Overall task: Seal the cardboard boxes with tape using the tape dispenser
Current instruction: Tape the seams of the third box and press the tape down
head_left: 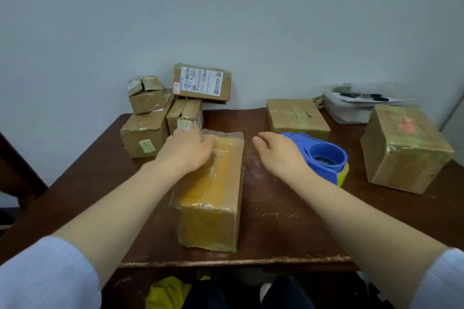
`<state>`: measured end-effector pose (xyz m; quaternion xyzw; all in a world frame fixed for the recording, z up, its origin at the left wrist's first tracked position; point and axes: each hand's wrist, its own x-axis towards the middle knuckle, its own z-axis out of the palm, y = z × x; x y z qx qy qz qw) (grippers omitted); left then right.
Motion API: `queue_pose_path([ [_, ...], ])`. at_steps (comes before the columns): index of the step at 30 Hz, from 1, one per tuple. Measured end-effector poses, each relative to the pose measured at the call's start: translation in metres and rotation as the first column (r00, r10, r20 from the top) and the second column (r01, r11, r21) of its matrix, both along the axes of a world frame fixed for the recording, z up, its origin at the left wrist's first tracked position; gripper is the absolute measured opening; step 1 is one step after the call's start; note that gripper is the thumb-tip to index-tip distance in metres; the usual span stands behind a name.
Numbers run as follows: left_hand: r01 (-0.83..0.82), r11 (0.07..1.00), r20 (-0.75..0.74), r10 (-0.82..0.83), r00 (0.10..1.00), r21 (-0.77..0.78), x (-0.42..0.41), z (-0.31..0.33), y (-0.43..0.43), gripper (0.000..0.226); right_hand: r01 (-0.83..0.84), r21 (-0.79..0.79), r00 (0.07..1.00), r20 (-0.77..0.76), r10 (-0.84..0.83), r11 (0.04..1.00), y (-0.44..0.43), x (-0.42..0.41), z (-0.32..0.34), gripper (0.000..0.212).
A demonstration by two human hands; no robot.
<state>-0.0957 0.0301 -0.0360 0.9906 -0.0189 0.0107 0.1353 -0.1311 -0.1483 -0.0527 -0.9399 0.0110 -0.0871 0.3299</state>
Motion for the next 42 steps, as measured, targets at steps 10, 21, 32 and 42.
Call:
queue_pose_path([
  [10, 0.029, 0.974, 0.246, 0.029, 0.969, -0.226, -0.005, -0.019, 0.021, 0.041, -0.054, 0.178, 0.994, -0.083, 0.069, 0.983, 0.033, 0.022, -0.004, 0.054],
  [21, 0.467, 0.883, 0.442, -0.404, 0.801, -0.04, -0.01, -0.025, 0.019, 0.036, -0.376, -0.287, 0.926, -0.075, 0.371, 0.881, 0.04, 0.01, 0.011, 0.045],
  [32, 0.345, 0.915, 0.358, -0.257, 0.898, -0.208, -0.019, -0.033, 0.014, 0.039, -0.213, -0.281, 0.977, -0.076, 0.199, 0.936, 0.039, 0.005, -0.001, 0.049],
  [42, 0.404, 0.909, 0.574, -0.278, 0.77, -0.101, 0.008, -0.025, 0.025, 0.017, -0.23, -0.279, 0.954, 0.125, 0.272, 0.932, 0.043, 0.033, 0.005, 0.033],
])
